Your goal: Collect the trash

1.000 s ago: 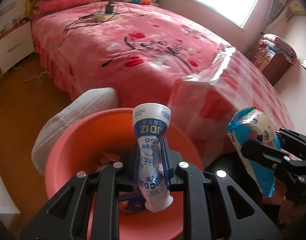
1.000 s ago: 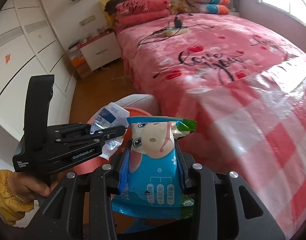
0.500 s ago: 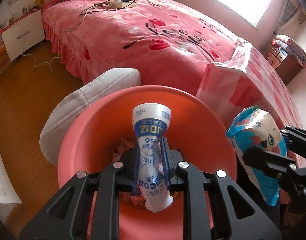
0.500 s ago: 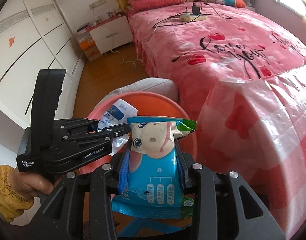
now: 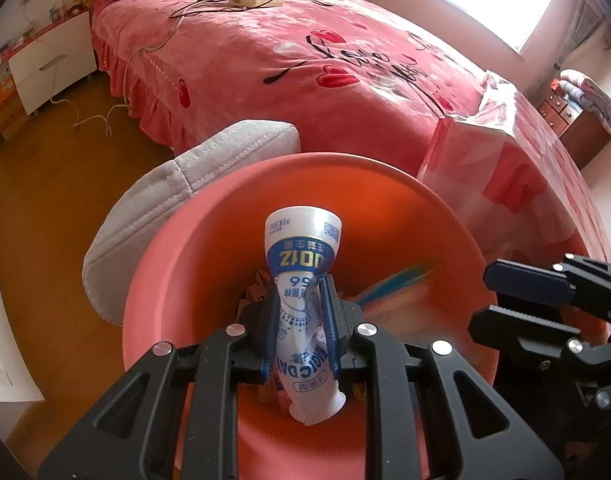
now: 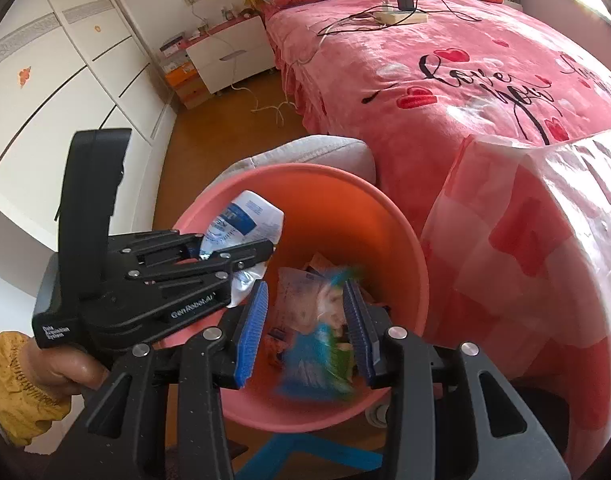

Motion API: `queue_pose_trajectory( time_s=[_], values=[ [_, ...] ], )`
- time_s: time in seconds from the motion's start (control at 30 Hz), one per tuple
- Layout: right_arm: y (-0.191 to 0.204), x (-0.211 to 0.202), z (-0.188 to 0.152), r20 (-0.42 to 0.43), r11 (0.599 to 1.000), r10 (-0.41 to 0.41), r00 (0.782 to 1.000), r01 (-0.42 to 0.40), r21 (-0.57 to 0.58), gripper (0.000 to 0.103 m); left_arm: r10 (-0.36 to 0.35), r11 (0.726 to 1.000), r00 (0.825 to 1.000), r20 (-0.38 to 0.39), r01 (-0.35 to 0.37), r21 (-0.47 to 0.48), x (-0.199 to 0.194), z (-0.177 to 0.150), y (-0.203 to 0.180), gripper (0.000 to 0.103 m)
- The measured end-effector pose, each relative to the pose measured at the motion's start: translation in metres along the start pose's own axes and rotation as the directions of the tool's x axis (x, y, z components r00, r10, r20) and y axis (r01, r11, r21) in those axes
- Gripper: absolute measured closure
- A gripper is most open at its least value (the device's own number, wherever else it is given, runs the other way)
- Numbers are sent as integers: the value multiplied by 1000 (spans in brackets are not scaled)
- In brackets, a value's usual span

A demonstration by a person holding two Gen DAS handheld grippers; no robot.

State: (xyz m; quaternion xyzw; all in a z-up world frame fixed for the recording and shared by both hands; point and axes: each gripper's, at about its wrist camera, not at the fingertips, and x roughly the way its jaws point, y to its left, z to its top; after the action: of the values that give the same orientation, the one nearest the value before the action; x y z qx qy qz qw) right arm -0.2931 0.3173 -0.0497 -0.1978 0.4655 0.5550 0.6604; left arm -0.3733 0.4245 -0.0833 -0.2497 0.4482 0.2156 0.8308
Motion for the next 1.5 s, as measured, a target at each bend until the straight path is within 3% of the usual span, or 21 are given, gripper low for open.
queue_pose_trajectory(
  time_s=[0.07,0.2,0.43,0.87,1.03,1.2,1.5],
  values=[
    [-1,-2,1,2,1000,-4,1000,4,4,59,7,1000,1000,-6,-7,12,2,0,-2,81],
    [-3,-15,-2,41,999,-38,998,38,9,29,6,999,1000,-21,-5,32,5,0,-8,66],
    [-11,-40,-9,88,993,-118,989,117,22,17,36,994,999,17,-38,98,-1,2,-26,28],
    [-43,-89,-28,139,965,-238,961,217,149,13,39,990,996,77,-49,135,-14,18,-44,13],
    [-56,-113,-41,163,943,-292,943,255,213,12,-19,985,990,138,-5,173,-28,27,-64,12],
    [-70,-137,-54,197,923,-331,923,272,273,12,-100,968,972,214,45,248,-49,32,-93,6],
    [-94,-173,-78,244,893,-382,891,288,346,12,-172,945,948,268,82,315,-70,41,-145,4]
  ],
)
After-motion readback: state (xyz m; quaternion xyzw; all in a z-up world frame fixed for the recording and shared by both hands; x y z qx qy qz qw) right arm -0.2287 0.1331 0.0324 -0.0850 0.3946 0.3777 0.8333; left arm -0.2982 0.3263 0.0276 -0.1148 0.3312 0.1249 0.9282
